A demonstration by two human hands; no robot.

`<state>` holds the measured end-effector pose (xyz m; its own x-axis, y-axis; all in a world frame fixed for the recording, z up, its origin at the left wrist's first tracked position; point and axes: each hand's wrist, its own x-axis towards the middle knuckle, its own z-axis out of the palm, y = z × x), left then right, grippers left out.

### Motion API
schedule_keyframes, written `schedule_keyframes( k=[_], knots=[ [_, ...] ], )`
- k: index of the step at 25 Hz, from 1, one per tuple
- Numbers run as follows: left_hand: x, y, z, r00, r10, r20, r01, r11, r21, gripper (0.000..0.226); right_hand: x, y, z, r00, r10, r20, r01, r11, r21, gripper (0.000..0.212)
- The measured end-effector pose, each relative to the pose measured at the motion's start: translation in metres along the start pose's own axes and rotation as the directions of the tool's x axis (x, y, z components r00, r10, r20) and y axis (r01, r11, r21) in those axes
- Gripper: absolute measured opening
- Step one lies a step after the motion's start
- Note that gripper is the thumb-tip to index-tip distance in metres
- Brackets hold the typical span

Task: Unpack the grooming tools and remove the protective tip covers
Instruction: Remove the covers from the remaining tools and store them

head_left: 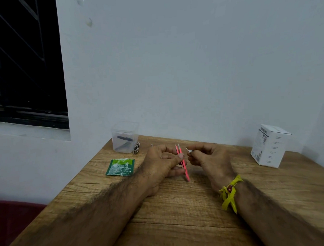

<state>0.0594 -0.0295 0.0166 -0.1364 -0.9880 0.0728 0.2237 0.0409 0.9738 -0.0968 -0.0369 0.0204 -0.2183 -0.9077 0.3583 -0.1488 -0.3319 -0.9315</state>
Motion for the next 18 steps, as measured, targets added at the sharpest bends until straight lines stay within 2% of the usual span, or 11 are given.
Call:
schedule_keyframes(
  k=[3, 6, 11, 15, 18],
  knots=[
    [0.001, 0.000, 0.000, 1.000, 0.006, -0.012, -0.006, 1.000, -0.003, 0.022, 0.001, 0.001, 0.002, 0.998, -0.055, 0.035, 0.059, 0.989, -0.136, 0.025],
    [0.001, -0.001, 0.000, 1.000, 0.012, -0.009, -0.012, 1.000, -0.008, 0.022, 0.000, -0.003, 0.002, 0.998, -0.054, 0.028, 0.056, 0.996, -0.070, 0.023],
    [0.001, -0.002, -0.001, 0.999, 0.040, 0.007, -0.041, 0.999, 0.017, 0.020, -0.002, -0.006, -0.002, 0.987, -0.154, -0.040, 0.150, 0.984, -0.100, 0.021],
    [0.001, -0.003, -0.001, 0.998, 0.055, 0.019, -0.055, 0.998, 0.012, 0.017, -0.004, -0.009, 0.003, 0.974, -0.175, -0.144, 0.158, 0.980, -0.123, 0.012],
    [0.001, -0.003, -0.001, 0.998, 0.059, 0.032, -0.059, 0.998, 0.004, 0.017, -0.006, -0.008, 0.007, 0.975, -0.166, -0.147, 0.145, 0.978, -0.147, 0.013]
  ],
)
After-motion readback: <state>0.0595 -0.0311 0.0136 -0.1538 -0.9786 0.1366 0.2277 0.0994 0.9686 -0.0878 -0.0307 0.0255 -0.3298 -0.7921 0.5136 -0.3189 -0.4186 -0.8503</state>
